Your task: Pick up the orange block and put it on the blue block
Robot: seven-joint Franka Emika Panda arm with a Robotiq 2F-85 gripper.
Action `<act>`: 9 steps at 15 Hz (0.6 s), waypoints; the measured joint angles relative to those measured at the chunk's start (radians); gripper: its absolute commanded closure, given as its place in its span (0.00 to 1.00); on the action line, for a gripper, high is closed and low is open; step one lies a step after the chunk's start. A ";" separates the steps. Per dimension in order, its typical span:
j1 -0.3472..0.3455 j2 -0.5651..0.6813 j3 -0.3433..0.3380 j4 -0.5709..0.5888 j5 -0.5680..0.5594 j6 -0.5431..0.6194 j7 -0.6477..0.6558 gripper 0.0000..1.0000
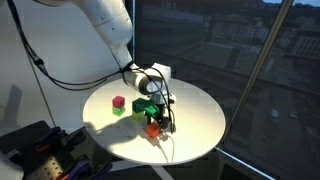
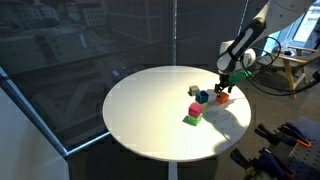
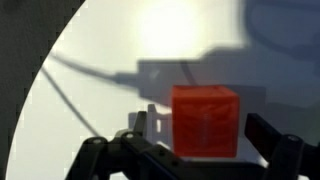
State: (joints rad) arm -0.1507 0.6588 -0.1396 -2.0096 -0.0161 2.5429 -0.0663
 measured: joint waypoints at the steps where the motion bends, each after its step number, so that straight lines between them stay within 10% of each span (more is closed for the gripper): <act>1: 0.000 0.005 0.000 0.005 0.000 0.000 0.000 0.34; 5: -0.001 0.020 0.000 0.020 0.000 0.000 0.001 0.67; 9: -0.001 0.021 -0.001 0.023 0.000 -0.001 0.004 0.72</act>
State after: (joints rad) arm -0.1512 0.6798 -0.1405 -1.9868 -0.0161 2.5419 -0.0628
